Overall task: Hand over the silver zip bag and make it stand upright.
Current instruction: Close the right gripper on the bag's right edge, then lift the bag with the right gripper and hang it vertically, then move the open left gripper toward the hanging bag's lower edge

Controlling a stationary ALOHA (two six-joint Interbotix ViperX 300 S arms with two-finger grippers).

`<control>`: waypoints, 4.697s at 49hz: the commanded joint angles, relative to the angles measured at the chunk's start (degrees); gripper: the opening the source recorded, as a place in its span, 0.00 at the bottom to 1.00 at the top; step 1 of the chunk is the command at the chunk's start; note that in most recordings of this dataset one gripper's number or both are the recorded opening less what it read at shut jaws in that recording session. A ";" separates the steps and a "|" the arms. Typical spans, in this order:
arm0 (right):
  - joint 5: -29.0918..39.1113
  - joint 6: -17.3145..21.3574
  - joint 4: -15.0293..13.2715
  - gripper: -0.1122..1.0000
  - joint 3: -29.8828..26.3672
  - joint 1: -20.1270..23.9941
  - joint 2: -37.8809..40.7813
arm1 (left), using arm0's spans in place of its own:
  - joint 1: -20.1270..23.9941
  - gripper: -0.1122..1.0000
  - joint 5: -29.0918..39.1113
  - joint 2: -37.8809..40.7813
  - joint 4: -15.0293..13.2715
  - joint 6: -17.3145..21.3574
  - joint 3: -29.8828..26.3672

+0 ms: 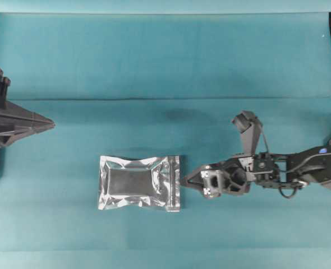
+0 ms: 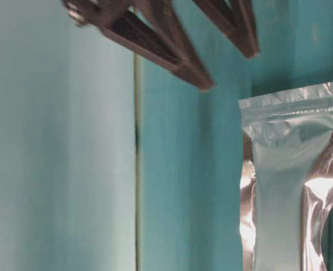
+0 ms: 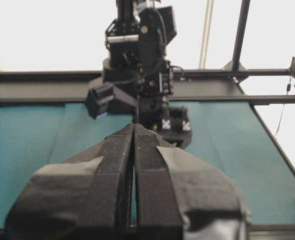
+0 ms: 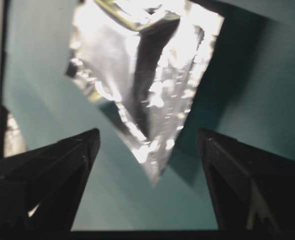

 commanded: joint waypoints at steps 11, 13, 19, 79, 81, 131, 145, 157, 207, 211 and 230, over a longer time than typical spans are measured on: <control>-3.43 0.79 1.93 0.91 -2.37 0.00 4.75 | 0.00 0.09 1.14 0.35 0.18 0.09 -1.49; -3.60 0.70 2.02 0.91 -2.72 0.00 5.45 | 0.00 0.09 1.49 0.26 0.18 0.09 -1.49; -3.78 0.70 2.20 0.91 -4.22 -0.35 7.21 | 0.00 0.09 2.37 0.09 0.18 0.09 -1.49; 4.57 -3.16 0.09 0.10 -11.43 -6.42 6.24 | 0.26 0.09 3.87 -3.08 0.18 0.79 0.09; 6.59 -4.92 -0.62 0.10 -11.60 -7.12 4.66 | 0.26 0.09 3.96 -3.16 0.18 0.79 0.09; 92.90 -54.84 -8.17 0.10 -53.00 -16.96 1.05 | -0.18 0.09 7.47 -4.66 0.18 -0.18 0.97; 100.72 -60.64 -18.98 0.10 -60.03 -14.85 4.57 | -0.18 0.09 7.56 -4.48 0.18 -0.35 1.14; 100.28 -65.57 -24.96 0.10 -61.17 -13.80 5.54 | -0.09 0.09 8.44 -4.31 0.18 -1.58 1.58; 95.10 -66.01 -25.58 0.10 -56.60 -13.27 8.35 | 3.96 0.22 10.63 2.46 0.18 -2.20 2.37; 95.62 -66.09 -25.58 0.10 -56.69 -13.10 8.35 | 4.31 0.39 10.46 2.90 0.18 -2.20 2.37; 95.01 -66.36 -25.58 0.10 -56.60 -13.01 8.44 | 4.31 0.91 2.20 13.18 0.18 -6.33 3.96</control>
